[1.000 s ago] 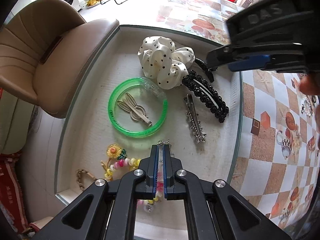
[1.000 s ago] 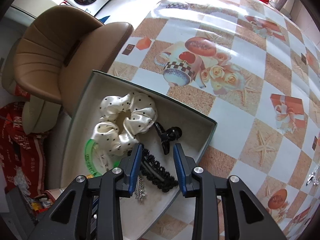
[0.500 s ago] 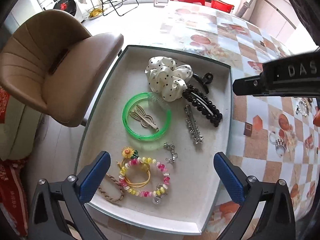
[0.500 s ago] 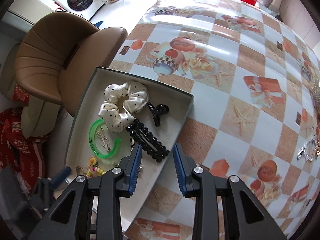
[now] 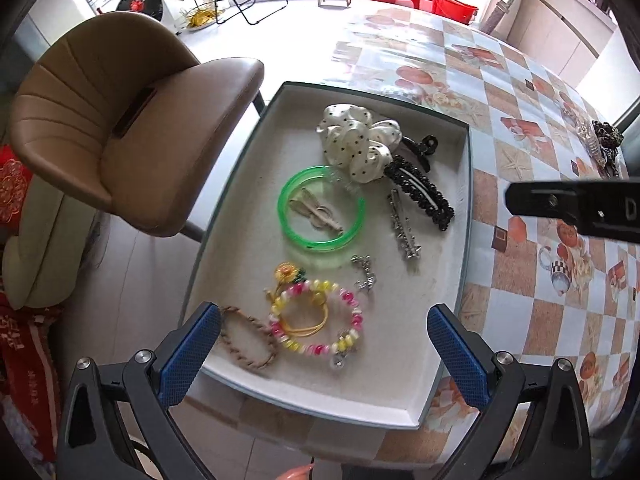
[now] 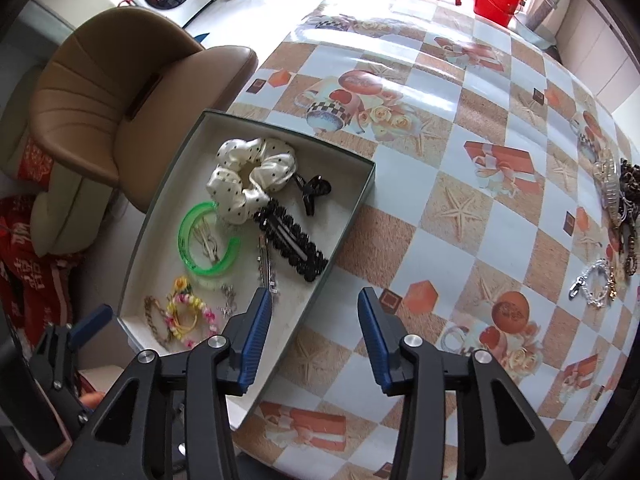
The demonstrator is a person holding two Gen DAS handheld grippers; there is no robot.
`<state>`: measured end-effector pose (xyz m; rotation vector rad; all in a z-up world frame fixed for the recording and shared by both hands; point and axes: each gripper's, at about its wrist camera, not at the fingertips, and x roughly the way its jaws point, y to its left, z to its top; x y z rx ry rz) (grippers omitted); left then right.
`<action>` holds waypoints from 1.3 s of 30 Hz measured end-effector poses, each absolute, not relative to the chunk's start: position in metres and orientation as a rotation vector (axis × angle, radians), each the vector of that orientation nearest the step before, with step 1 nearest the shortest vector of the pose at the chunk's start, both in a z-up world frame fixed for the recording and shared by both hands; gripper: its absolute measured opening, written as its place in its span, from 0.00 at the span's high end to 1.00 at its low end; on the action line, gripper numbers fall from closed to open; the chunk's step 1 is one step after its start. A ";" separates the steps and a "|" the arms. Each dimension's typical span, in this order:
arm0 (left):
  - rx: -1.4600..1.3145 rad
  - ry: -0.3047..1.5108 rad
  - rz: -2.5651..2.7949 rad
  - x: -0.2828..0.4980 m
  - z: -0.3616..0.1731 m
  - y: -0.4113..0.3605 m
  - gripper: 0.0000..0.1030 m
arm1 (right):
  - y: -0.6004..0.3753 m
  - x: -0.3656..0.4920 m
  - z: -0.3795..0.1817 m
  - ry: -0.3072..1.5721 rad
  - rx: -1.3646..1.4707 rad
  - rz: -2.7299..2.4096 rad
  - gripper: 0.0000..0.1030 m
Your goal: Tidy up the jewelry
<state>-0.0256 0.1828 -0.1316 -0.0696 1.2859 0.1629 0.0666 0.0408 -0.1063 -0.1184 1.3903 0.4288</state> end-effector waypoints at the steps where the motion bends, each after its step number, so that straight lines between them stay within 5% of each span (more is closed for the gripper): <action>1: -0.068 1.284 0.164 -0.027 -0.130 0.184 0.00 | 0.041 0.065 -0.105 1.391 -0.122 0.428 0.50; 10: -0.049 1.272 0.111 -0.036 -0.115 0.184 0.00 | 0.037 0.035 -0.092 1.381 -0.131 0.386 0.22; 39: -0.017 1.226 0.061 -0.061 -0.077 0.191 0.00 | 0.018 -0.017 -0.044 1.225 -0.077 0.208 0.14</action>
